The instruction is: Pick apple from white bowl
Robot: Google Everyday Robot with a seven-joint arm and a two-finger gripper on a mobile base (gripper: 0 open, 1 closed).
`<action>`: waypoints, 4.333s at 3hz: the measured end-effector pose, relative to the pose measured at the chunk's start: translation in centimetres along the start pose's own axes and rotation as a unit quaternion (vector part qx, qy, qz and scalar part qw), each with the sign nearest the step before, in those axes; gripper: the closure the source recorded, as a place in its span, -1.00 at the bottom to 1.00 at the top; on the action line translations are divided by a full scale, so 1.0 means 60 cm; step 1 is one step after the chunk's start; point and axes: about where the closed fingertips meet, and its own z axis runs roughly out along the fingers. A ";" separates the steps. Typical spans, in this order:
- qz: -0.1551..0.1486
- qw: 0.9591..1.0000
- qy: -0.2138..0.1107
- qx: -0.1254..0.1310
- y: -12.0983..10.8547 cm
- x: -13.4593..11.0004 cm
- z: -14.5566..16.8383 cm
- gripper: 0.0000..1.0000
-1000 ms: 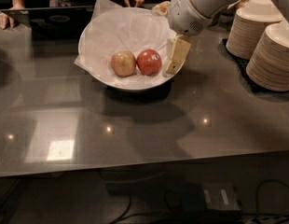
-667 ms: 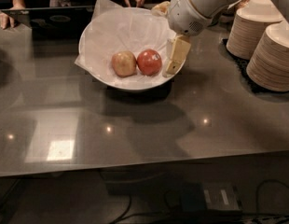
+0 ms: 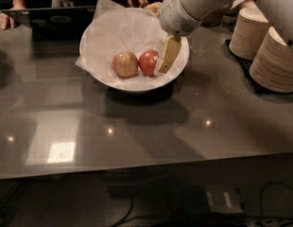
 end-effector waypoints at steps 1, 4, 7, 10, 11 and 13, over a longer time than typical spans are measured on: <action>-0.012 1.000 -0.006 0.001 -0.015 -0.010 0.012 -0.65; -0.011 0.998 -0.037 -0.042 -0.032 -0.005 0.099 -0.50; -0.011 0.995 -0.055 -0.077 -0.026 -0.018 0.161 -0.50; -0.001 0.995 -0.054 -0.089 -0.017 -0.009 0.191 -0.05; -0.001 0.995 -0.054 -0.090 -0.017 -0.009 0.192 0.41; -0.001 0.995 -0.054 -0.089 -0.017 -0.010 0.191 1.00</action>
Offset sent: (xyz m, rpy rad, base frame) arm 0.0272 0.0292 -0.0095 0.0173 -0.0044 0.0746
